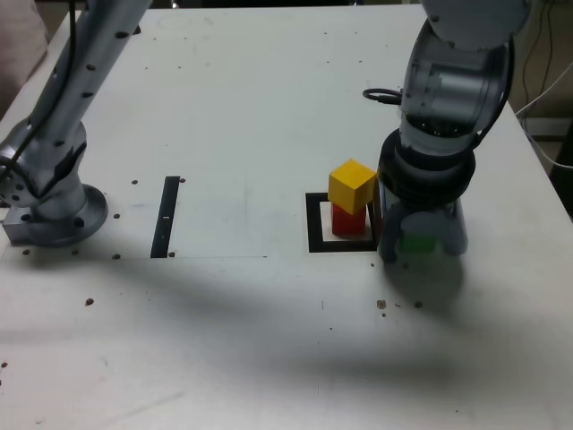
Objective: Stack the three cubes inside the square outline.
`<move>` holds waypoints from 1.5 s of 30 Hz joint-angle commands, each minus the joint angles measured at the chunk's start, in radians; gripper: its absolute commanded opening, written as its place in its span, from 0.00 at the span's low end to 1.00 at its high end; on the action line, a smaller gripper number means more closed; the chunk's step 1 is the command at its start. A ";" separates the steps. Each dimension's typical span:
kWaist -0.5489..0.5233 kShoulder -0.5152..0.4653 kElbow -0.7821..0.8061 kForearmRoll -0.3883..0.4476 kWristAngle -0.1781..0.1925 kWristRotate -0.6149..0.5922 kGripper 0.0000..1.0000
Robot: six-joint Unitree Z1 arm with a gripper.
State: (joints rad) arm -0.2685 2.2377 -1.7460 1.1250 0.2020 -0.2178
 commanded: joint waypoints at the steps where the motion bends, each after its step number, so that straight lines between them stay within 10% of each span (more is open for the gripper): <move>1: 0.002 0.006 0.001 -0.002 0.003 -0.002 0.53; 9: -0.003 -0.012 0.003 -0.027 0.026 0.000 0.28; 19: -0.031 -0.097 -0.023 -0.001 0.036 0.034 0.27; 34: -0.051 -0.273 -0.145 0.337 0.046 0.198 0.27; 45: -0.024 -0.246 -0.127 0.357 0.006 0.222 0.27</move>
State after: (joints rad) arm -0.2967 1.9860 -1.8769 1.4832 0.2095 0.0008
